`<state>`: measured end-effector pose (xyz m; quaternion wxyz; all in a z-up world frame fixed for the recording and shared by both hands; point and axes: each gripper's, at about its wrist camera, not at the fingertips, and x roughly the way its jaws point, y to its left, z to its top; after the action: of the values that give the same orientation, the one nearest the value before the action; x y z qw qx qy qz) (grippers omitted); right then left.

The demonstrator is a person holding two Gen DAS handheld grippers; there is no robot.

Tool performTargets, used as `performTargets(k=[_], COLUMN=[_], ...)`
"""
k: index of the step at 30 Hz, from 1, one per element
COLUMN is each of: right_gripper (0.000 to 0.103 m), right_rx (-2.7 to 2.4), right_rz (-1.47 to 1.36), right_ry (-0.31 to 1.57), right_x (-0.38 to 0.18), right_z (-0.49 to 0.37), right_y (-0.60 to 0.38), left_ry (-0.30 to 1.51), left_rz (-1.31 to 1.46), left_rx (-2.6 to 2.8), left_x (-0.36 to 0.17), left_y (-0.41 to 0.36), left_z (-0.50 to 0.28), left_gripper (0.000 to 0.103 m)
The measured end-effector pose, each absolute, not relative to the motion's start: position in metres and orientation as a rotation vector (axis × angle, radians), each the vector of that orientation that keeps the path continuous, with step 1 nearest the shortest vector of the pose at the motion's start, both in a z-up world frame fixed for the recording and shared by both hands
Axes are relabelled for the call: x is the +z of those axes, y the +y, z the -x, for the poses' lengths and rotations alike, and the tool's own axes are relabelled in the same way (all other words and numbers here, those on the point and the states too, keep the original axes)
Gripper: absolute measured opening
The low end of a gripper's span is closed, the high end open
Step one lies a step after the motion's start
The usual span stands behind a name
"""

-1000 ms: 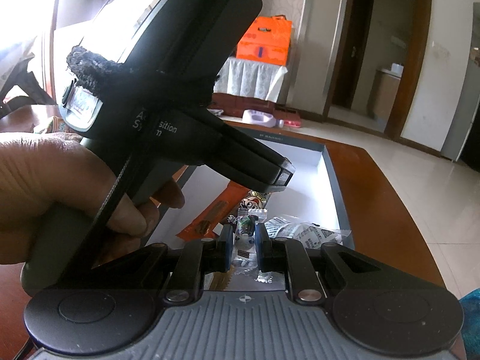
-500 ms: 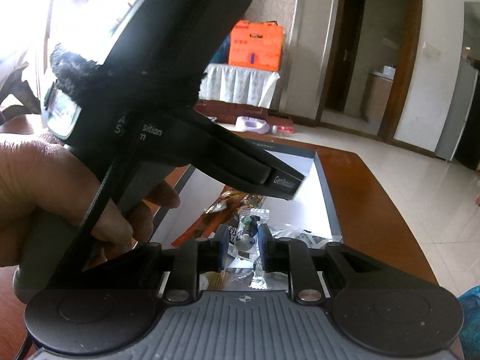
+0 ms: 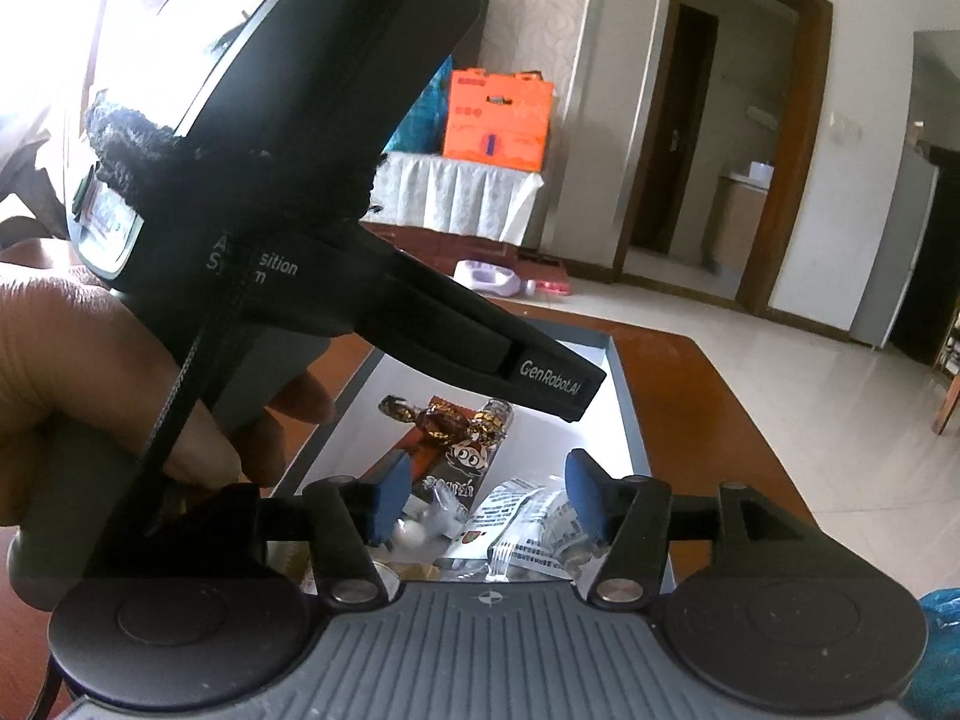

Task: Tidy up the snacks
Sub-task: 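Open left tool over box while right tool releases silver candy into box, then move left tool to lollipop packet while right tool moves to orange wrapper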

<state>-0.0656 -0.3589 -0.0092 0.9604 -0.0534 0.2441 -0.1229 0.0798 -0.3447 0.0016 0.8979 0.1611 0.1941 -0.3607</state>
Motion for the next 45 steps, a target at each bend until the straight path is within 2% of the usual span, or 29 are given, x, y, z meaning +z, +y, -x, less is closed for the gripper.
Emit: performTargets(k=[15, 31, 40, 45], right_gripper=[0.065, 0.066, 0.067, 0.073], right_rx=[-0.222, -0.096, -0.005, 0.009], right_rz=[0.127, 0.165, 0.115, 0.123], right_ry=[0.454, 0.445, 0.505, 0.531], right_x=[-0.001, 0.006, -0.009, -0.017], right_z=[0.065, 0.041, 0.020, 0.013], right_y=[-0.343, -0.277, -0.239, -0.226], left_ry=[0.369, 0.410, 0.444, 0.465], left_rz=[-0.293, -0.236, -0.211, -0.203], left_rx=[-0.681, -0.513, -0.406, -0.373], left_x=[0.029, 0.040, 0.036, 0.028], left_y=[-0.292, -0.163, -0.089, -0.062], left_z=[-0.064, -0.071, -0.084, -0.088], left_gripper=[0.077, 0.077, 0.077, 0.077])
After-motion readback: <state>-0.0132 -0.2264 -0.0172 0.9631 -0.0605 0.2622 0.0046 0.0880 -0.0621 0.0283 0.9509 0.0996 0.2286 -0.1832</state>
